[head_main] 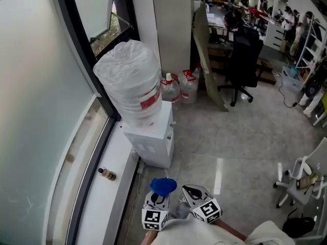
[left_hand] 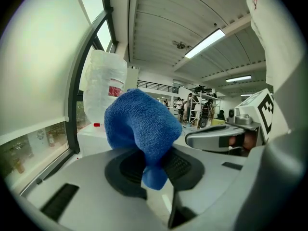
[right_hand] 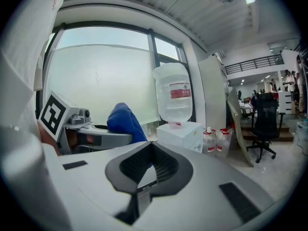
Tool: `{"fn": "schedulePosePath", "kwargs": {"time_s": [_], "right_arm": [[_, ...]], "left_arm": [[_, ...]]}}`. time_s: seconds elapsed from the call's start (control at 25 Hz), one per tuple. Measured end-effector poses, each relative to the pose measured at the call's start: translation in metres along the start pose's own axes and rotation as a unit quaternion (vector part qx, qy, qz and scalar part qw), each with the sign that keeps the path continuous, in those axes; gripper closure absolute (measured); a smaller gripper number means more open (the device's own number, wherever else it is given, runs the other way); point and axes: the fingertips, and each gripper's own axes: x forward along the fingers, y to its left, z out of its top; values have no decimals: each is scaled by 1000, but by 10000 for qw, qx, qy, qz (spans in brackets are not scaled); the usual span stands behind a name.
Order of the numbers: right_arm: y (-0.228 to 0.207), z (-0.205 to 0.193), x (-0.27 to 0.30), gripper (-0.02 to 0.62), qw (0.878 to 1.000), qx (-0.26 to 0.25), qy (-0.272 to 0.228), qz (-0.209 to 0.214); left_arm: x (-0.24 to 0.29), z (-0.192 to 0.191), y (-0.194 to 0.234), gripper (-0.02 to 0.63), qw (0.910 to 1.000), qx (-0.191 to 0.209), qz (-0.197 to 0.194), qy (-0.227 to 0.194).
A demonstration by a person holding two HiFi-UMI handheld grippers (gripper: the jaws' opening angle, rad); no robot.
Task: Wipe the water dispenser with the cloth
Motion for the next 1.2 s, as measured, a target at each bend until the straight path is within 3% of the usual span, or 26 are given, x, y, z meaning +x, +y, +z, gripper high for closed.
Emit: {"fn": "schedulePosePath", "kwargs": {"time_s": [0.56,1.2], "right_arm": [[65,-8,-45,581,9996,-202,-68,-158],[78,-23,-48,581,9999,-62,-49,-64]], "left_arm": [[-60,-23,-20,515,9999,-72,-104,-52],[-71,-29,-18,515,9999,-119,-10,-101]]}}
